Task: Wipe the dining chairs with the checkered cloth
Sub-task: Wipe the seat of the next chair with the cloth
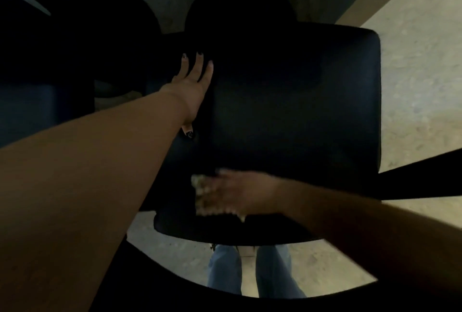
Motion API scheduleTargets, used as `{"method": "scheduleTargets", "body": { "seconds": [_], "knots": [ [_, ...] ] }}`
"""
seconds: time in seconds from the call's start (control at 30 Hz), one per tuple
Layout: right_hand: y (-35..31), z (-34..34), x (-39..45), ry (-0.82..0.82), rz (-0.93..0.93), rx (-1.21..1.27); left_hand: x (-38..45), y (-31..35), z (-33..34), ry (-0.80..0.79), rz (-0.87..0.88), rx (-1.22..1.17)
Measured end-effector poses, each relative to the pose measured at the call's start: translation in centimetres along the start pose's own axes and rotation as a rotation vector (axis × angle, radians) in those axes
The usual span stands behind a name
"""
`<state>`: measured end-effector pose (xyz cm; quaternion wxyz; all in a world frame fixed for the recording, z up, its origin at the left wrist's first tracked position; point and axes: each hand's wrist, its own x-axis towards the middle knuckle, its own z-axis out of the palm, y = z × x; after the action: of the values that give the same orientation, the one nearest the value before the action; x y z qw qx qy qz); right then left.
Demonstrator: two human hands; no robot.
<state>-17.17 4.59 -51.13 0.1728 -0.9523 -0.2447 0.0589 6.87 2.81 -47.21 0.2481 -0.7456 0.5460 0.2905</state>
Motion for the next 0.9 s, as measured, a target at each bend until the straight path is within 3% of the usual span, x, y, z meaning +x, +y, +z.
{"method": "scheduleTargets", "body": {
  "seconds": [0.07, 0.13, 0.2, 0.27, 0.33, 0.43, 0.57, 0.67, 0.83, 0.9],
  "knots": [
    [4.2, -3.4, -1.4, 0.006, 0.177, -0.058, -0.1, 0.1, -0.2, -0.013, -0.009, 0.024],
    [6.6, -5.1, -3.1, -0.118, 0.453, 0.079, -0.6, 0.9, -0.7, -0.04, -0.029, 0.047],
    [6.0, -6.7, -3.8, -0.067, 0.758, 0.556, -0.9, 1.8, -1.5, -0.056, -0.071, 0.052],
    [5.2, -9.6, -3.7, 0.23, 1.059, 1.063, -1.3, 2.5, -2.7, -0.098, -0.078, -0.035],
    [5.1, -11.6, -4.2, 0.488, 1.208, 1.395, -1.8, 3.1, -3.9, -0.157, -0.005, -0.332],
    [5.5, -14.5, -4.6, 0.563, 1.258, 1.632, -4.0, 4.8, -4.9, -0.153, 0.146, -1.134],
    [6.0, -18.7, -6.7, 0.557, 1.345, 1.504, -7.3, 7.6, -6.7, 0.026, 0.125, -1.669],
    [6.1, -21.5, -9.9, 0.542, 1.382, 1.265, -8.3, 9.7, -8.6, -0.015, 0.057, -1.889],
    [4.1, -25.0, -18.4, 0.294, 1.429, 0.299, -7.9, 14.3, -10.8, -0.092, 0.07, -1.606],
    [3.4, -25.2, -21.6, 0.134, 1.528, 0.15, -6.9, 16.0, -11.1, -0.114, 0.03, -1.429]
  ]
}}
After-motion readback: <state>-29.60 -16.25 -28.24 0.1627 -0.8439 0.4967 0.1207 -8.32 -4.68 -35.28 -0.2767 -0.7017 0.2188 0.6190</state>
